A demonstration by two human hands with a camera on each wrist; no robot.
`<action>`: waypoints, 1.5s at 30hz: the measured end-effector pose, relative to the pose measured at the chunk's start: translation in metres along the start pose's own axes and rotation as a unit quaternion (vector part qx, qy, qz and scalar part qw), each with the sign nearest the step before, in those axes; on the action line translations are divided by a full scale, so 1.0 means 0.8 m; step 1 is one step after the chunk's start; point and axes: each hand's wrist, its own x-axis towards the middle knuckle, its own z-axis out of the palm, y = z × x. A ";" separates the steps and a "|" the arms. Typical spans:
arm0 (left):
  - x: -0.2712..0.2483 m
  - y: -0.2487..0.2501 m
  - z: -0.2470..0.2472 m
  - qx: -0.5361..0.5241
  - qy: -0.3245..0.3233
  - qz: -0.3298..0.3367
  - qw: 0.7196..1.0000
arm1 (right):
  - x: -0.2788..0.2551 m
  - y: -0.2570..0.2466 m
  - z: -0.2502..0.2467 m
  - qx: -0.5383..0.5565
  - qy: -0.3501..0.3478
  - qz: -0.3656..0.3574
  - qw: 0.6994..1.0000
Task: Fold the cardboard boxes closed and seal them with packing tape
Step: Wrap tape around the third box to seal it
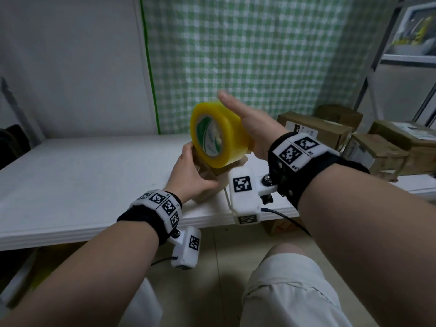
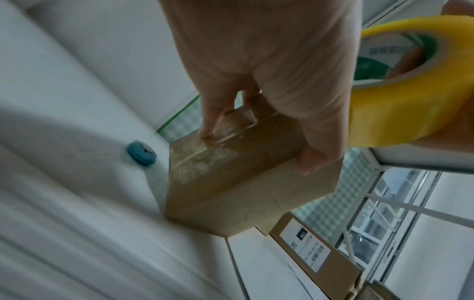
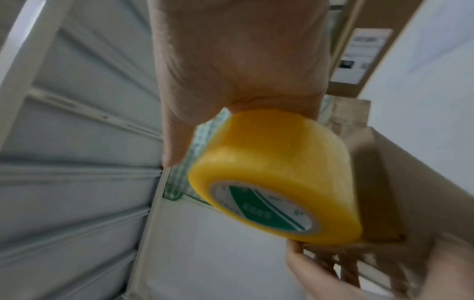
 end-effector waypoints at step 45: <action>0.030 -0.030 -0.033 -0.045 -0.041 -0.069 0.996 | -0.001 0.091 -0.016 -0.132 0.082 0.017 0.988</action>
